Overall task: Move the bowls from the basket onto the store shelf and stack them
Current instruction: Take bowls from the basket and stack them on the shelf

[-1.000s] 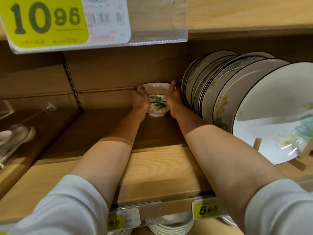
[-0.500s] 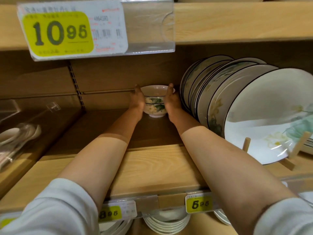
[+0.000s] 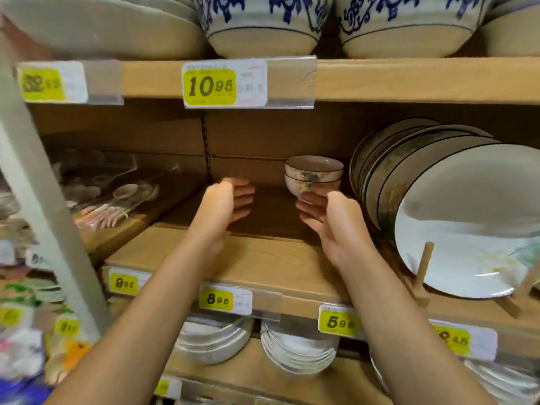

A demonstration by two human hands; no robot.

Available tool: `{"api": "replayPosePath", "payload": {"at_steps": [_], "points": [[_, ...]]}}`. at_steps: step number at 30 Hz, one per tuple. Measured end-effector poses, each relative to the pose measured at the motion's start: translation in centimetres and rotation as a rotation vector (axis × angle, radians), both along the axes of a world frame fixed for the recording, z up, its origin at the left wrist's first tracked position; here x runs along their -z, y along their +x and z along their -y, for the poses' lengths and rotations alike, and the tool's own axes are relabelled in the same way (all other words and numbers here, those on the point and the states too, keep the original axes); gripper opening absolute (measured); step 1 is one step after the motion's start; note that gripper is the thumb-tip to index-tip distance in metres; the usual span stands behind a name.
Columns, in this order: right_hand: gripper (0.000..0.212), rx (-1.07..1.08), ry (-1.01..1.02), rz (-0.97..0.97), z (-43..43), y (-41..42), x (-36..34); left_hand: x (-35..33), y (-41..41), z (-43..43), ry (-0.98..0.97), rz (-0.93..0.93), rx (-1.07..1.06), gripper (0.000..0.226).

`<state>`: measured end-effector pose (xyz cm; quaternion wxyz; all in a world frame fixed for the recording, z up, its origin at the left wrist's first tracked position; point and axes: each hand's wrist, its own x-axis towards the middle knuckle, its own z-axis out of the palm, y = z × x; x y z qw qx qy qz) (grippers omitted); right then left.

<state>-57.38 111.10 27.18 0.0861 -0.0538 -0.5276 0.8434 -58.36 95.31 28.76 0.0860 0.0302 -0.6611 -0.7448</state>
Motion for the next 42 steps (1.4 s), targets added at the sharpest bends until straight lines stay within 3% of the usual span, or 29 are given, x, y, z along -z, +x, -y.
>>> {"api": "replayPosePath", "payload": {"at_steps": [4, 13, 23, 31, 42], "points": [[0.019, -0.213, 0.013, -0.050, 2.4, 3.9, 1.2, 3.2, 7.3, 3.9, 0.091, -0.049, -0.150, 0.031], [0.023, -0.536, 0.074, 0.024, 14.6, 12.3, 7.5, 8.7, 21.4, 17.4, 0.019, -0.065, -0.329, 0.023], [0.014, -0.680, 0.256, 0.261, 30.5, 19.2, 18.2, 16.5, 33.8, 33.5, -0.029, 0.203, -0.555, 0.022], [0.016, -0.758, 0.395, 0.380, 38.9, 18.3, 24.5, 23.4, 34.5, 41.6, -0.046, 0.415, -0.637, 0.025], [0.018, -0.844, 0.523, 0.537, 49.4, 10.0, 32.5, 29.1, 26.5, 51.3, -0.059, 0.674, -0.647, 0.018]]}}
